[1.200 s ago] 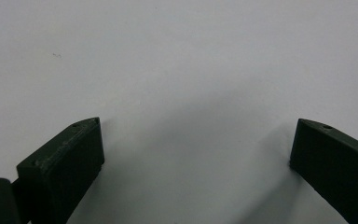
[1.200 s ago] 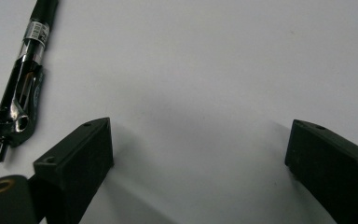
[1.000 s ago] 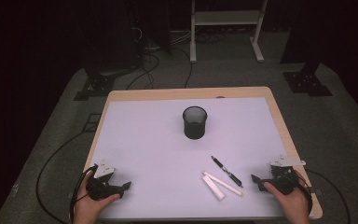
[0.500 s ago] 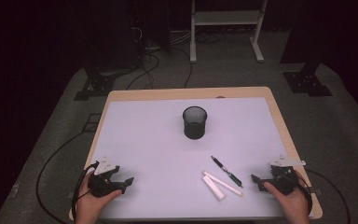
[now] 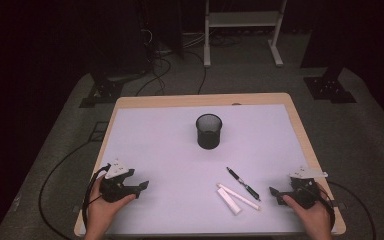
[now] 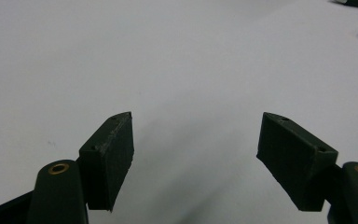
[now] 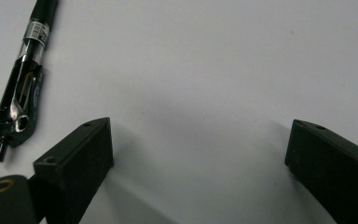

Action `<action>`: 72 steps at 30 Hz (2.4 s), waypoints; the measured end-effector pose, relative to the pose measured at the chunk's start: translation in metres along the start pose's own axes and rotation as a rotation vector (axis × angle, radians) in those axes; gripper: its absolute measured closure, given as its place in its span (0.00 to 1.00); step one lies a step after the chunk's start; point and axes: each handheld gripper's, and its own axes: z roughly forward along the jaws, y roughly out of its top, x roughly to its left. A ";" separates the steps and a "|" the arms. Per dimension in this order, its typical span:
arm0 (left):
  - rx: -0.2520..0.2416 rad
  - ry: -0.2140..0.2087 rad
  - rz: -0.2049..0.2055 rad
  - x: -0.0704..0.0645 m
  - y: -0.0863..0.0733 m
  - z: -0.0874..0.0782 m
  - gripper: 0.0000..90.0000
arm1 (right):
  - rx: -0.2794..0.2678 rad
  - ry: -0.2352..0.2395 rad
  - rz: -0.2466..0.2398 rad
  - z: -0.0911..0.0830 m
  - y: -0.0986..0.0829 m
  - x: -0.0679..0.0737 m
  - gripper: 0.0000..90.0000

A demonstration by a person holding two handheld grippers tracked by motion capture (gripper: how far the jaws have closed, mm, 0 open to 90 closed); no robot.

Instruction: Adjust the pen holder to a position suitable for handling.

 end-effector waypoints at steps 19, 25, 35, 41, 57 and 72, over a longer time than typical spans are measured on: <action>-0.032 -0.010 0.008 0.001 0.025 0.006 0.33 | 0.000 0.000 0.000 0.000 0.000 0.000 0.07; -0.029 -0.016 0.019 0.000 0.032 0.008 0.35 | 0.000 0.000 0.000 0.000 0.000 0.000 0.07; -0.015 -0.039 0.028 -0.003 0.045 0.016 0.35 | 0.000 -0.001 0.000 0.000 0.000 0.000 0.07; -0.028 -0.055 0.040 -0.008 0.057 0.021 0.36 | -0.001 -0.001 -0.002 0.000 0.000 0.000 0.07; -0.029 -0.098 0.067 -0.011 0.080 0.036 0.38 | -0.002 -0.004 -0.005 0.000 0.000 0.000 0.07; -0.025 -0.119 0.086 -0.016 0.102 0.049 0.43 | -0.001 -0.004 -0.005 0.000 0.000 0.000 0.07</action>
